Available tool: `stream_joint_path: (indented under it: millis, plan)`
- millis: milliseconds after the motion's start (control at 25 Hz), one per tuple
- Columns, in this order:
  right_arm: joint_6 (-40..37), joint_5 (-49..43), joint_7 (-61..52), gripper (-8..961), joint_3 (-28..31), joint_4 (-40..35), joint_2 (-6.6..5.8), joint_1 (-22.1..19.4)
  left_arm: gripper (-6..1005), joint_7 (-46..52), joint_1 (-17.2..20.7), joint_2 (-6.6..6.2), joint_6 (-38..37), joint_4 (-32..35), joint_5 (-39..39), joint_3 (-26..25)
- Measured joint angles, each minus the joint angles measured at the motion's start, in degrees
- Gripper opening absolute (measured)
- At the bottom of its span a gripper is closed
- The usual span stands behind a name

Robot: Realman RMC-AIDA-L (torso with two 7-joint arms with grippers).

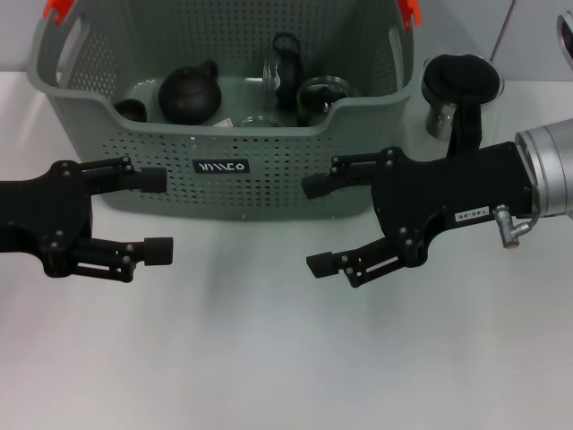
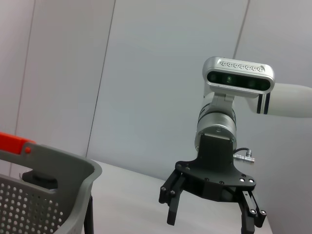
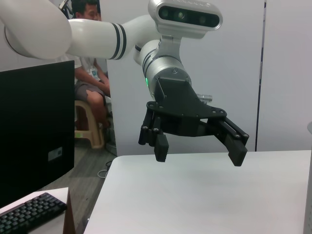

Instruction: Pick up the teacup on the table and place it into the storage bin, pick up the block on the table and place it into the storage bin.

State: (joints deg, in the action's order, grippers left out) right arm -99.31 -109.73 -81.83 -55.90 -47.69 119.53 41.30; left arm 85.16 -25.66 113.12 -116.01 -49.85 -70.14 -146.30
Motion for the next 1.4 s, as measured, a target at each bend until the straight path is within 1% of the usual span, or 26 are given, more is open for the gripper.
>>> stream_joint_path:
  millis: [1400]
  plan:
    - [0.0,0.0,0.0,946,0.0,0.0,0.00,0.0,952,0.0,0.0,0.00,0.0,0.0,0.0,0.0]
